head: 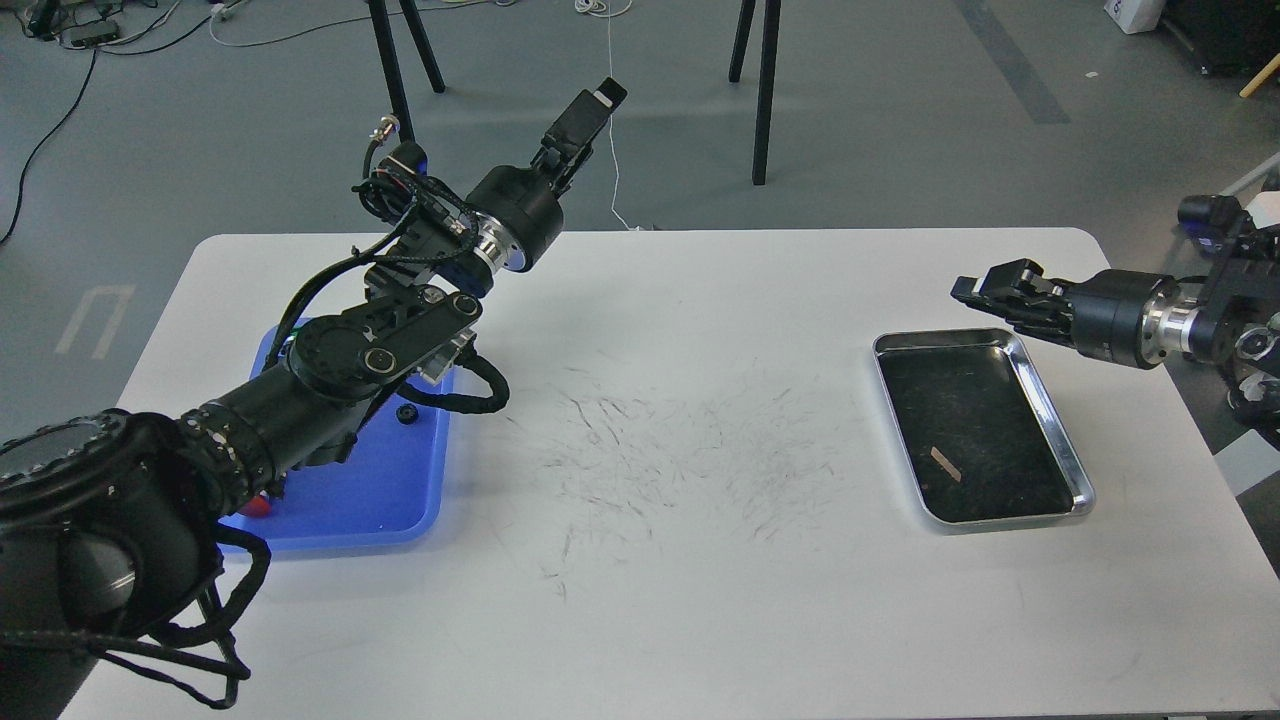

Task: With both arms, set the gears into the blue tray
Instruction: 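Carry the dark part with the right gripper toward the table center and release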

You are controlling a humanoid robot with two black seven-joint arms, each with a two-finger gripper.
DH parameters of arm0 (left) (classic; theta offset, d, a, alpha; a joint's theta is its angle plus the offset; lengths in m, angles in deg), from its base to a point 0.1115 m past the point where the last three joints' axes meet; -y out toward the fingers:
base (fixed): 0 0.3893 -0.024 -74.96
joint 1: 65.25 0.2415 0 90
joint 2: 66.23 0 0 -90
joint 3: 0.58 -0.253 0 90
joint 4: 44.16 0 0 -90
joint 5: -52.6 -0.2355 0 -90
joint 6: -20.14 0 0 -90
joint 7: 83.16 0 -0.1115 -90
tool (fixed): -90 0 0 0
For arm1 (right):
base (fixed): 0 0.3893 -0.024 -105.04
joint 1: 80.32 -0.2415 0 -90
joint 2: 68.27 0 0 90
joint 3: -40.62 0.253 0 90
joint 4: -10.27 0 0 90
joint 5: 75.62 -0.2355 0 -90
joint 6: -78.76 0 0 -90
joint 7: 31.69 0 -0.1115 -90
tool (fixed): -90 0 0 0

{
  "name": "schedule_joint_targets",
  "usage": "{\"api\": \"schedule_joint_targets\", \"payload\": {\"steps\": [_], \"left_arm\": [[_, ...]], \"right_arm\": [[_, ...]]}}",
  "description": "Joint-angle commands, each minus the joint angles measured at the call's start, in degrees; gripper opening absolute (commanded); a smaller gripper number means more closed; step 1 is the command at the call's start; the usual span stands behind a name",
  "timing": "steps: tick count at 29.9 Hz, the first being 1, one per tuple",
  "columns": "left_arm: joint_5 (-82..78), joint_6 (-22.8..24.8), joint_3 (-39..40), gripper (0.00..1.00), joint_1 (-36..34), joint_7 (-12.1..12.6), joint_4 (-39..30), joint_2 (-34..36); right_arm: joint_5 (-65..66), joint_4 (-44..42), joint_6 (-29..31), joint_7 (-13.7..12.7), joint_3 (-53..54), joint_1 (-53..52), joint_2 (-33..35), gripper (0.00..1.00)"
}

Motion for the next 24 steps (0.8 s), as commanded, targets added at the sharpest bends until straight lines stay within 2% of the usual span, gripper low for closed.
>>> {"api": "schedule_joint_targets", "payload": {"steps": [1, 7, 24], "left_arm": [[-0.09, 0.0, -0.04, 1.0, -0.05, 0.0, 0.06, -0.11], [-0.09, -0.08, 0.05, 1.0, -0.05, 0.0, 0.06, -0.11], [-0.09, -0.35, -0.04, 1.0, -0.05, 0.0, 0.06, 0.06]], "right_arm": [[-2.12, 0.2, 0.23, 0.0, 0.15, 0.03, -3.7, 0.04], [-6.08, 1.34, -0.29, 0.0, 0.15, 1.61, -10.47, 0.04], [-2.48, 2.4, -0.56, 0.0, -1.96, 1.7, -24.36, 0.04]]}}
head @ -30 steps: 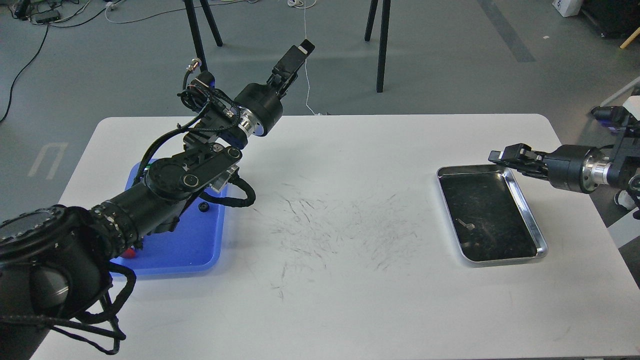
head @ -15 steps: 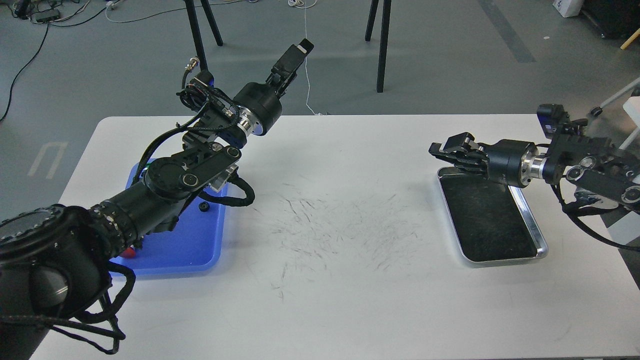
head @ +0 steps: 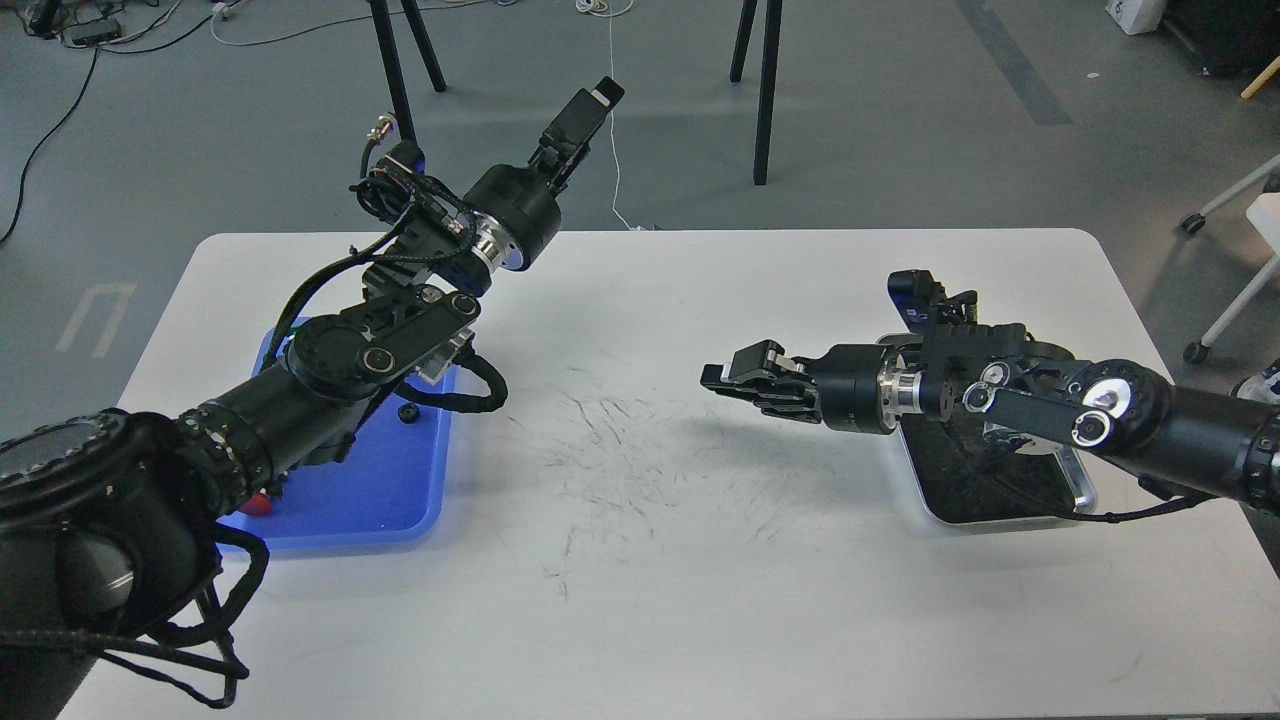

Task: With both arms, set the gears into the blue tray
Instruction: 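Carry the dark part with the right gripper toward the table center and release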

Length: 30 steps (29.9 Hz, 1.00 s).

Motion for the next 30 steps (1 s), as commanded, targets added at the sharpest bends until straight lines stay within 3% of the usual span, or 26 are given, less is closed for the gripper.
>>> {"api": "schedule_joint_targets", "payload": {"steps": [1, 9, 30], "left_arm": [[0.0, 0.01, 0.0, 1.0, 0.0, 0.0, 0.0, -0.25], [0.08, 0.01, 0.0, 1.0, 0.09, 0.0, 0.0, -0.07], [0.08, 0.01, -0.09, 1.0, 0.27, 0.0, 0.0, 0.19]], "right_arm": [[1.17, -0.09, -0.25, 0.0, -0.26, -0.4, -2.66, 0.04], [5.57, -0.18, -1.13, 0.0, -0.61, -0.93, -6.45, 0.04], [5.22, -4.31, -1.13, 0.0, -2.19, 0.04, -6.27, 0.07]]}}
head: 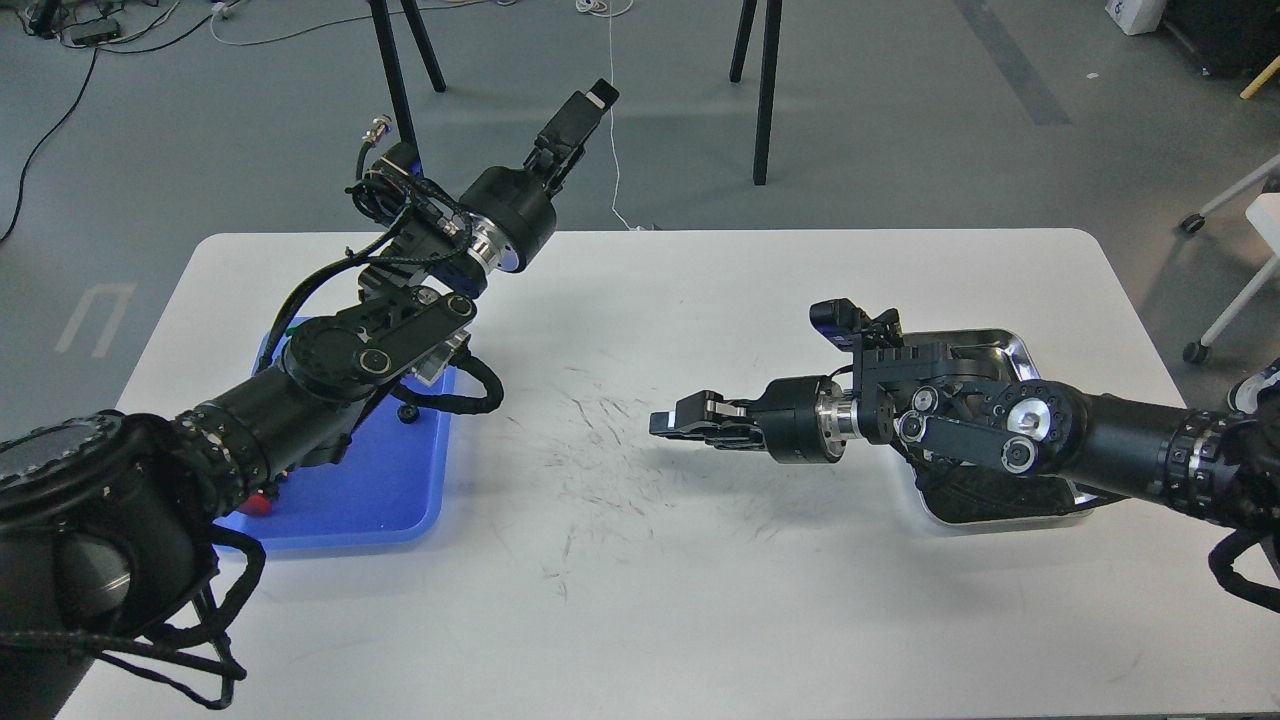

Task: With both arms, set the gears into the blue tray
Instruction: 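Carry the dark part with the right gripper toward the table center and release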

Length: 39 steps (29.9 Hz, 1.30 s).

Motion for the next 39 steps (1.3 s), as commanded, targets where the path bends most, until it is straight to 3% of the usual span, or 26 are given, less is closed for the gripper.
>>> {"api": "schedule_joint_targets", "payload": {"steps": [1, 26, 39], "left_arm": [[0.0, 0.01, -0.01, 1.0, 0.02, 0.0, 0.0, -0.17], [0.0, 0.01, 0.08, 1.0, 0.19, 0.0, 0.0, -0.17], [0.0, 0.01, 0.08, 1.0, 0.63, 0.0, 0.0, -0.26]], "right_arm": [[-0.17, -2.52, 0.01, 0.0, -0.07, 0.27, -0.22, 0.09], [0.18, -4.11, 0.1, 0.0, -2.7, 0.71, -4.27, 0.1], [0.18, -4.46, 0.01, 0.0, -4.11, 0.71, -4.97, 0.17]]}}
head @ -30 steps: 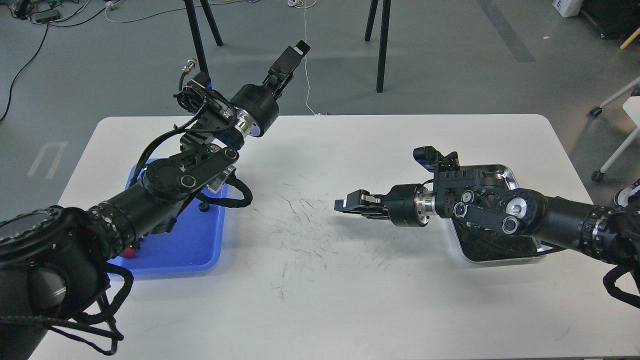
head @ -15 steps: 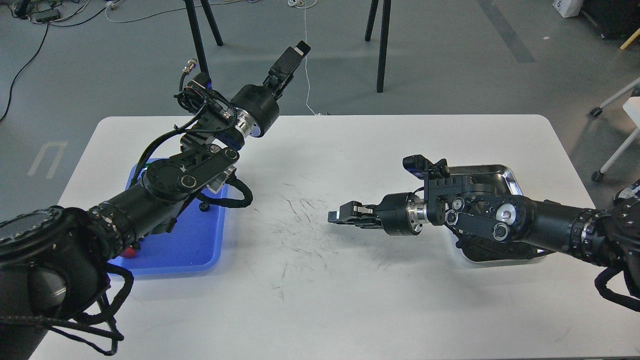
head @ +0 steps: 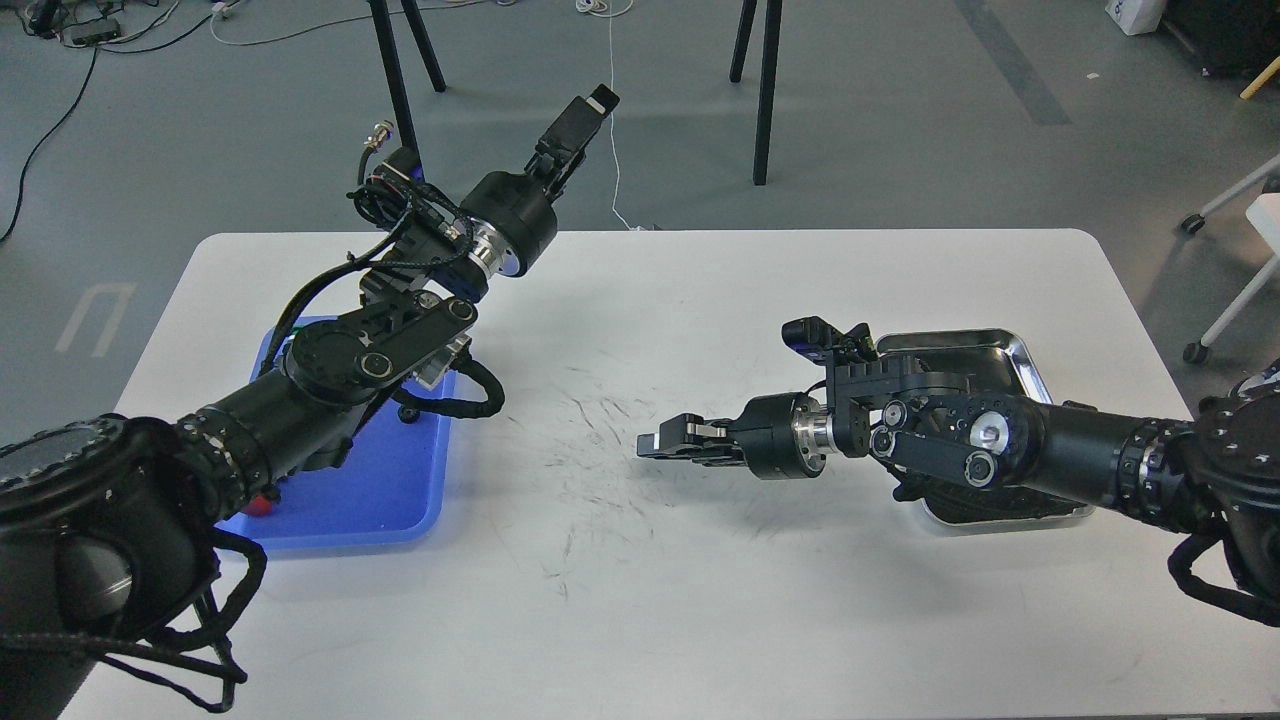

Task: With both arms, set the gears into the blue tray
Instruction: 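Carry the dark part with the right gripper toward the table center and release, then raise the right gripper up and away from the table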

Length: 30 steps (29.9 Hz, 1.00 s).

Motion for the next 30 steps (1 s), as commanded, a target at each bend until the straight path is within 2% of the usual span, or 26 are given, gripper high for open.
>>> {"api": "schedule_joint_targets", "payload": {"steps": [1, 9, 12, 17, 21, 24, 26, 29, 30], "left_arm": [[0.0, 0.0, 0.02, 1.0, 0.13, 0.0, 0.0, -0.1], [0.09, 0.0, 0.02, 1.0, 0.31, 0.0, 0.0, -0.19], [0.09, 0.0, 0.02, 1.0, 0.31, 0.0, 0.0, -0.19], [0.09, 0.0, 0.02, 1.0, 0.31, 0.0, 0.0, -0.1], [0.09, 0.0, 0.02, 1.0, 0.31, 0.0, 0.0, -0.01], [0.09, 0.0, 0.02, 1.0, 0.31, 0.0, 0.0, -0.1], [0.09, 0.0, 0.02, 1.0, 0.31, 0.0, 0.0, -0.19], [0.09, 0.0, 0.02, 1.0, 0.31, 0.0, 0.0, -0.19], [0.09, 0.0, 0.02, 1.0, 0.31, 0.0, 0.0, -0.19]], "right_arm": [[-0.12, -0.08, -0.09, 0.0, -0.48, 0.02, -0.02, 0.18], [-0.12, -0.08, -0.09, 0.0, -0.75, 0.02, -0.02, 0.33], [-0.12, -0.17, -0.09, 0.0, -0.75, -0.07, 0.07, 0.34], [-0.12, -0.61, -0.09, 0.0, -0.75, -0.6, 0.68, 0.41], [-0.03, -1.57, -0.09, 0.0, -0.75, -1.12, 2.0, 0.57], [-0.03, -3.59, -0.09, 0.0, -0.75, -1.39, 2.35, 0.64], [-0.12, -5.52, -0.61, 0.0, -0.57, -1.39, 2.27, 0.75], [-0.73, -9.03, -3.94, 0.0, 0.48, -0.86, 2.35, 0.98], [-0.91, -10.79, -5.0, 0.0, 1.01, -0.69, 2.44, 0.98]]}}
